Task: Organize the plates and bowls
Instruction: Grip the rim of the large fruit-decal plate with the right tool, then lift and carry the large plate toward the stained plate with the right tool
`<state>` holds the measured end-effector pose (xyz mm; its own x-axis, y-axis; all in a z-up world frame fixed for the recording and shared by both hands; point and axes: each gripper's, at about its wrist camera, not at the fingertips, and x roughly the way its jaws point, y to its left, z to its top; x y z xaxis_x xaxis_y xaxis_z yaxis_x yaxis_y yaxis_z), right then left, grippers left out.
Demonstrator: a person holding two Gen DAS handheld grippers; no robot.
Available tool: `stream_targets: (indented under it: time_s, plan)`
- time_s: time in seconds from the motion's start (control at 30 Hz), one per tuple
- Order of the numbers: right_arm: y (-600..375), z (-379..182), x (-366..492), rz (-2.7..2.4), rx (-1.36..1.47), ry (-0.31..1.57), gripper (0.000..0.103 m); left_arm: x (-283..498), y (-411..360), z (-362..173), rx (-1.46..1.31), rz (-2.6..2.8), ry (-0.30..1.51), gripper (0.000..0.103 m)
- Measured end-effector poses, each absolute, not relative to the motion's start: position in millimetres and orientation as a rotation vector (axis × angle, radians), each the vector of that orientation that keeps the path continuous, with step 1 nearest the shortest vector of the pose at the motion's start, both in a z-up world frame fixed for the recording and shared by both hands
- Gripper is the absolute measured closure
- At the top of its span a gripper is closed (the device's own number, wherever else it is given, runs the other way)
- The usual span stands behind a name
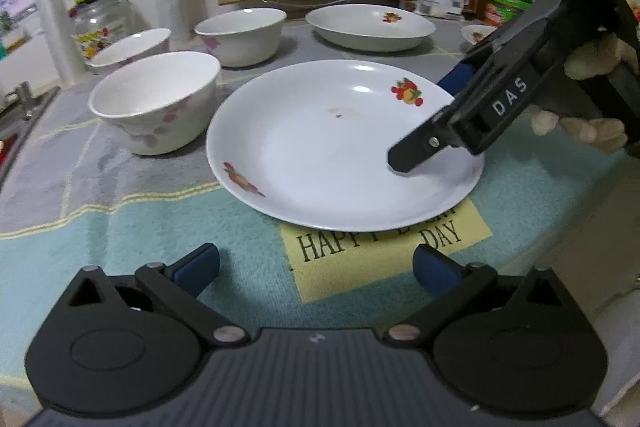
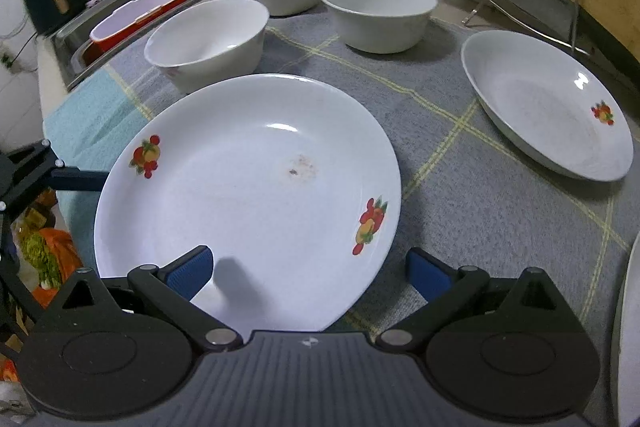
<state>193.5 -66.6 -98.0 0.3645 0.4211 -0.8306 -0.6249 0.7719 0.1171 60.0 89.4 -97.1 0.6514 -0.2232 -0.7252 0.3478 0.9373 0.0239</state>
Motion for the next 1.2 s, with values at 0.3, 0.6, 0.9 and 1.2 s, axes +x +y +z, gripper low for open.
stream_targets:
  time_s: [0.3,0.6,0.9,1.2]
  plan:
    - [-64,-98,199,0.637,-0.176,1.0,0.0,76,103,-99,0.206,-0.472,0.773,0.001]
    - [-67,-96,211,0.714,-0.104,1.019,0.0,86,108,-101,0.242,-0.575,0.745,0.001]
    - [-71,-98,226,0.824,-0.033,1.021,0.0,94,112,-102,0.262,-0.634,0.724,0.0]
    - [-73,-98,234,0.88,-0.012,1.034,0.0,96,112,-101,0.281,-0.667,0.732,0.0]
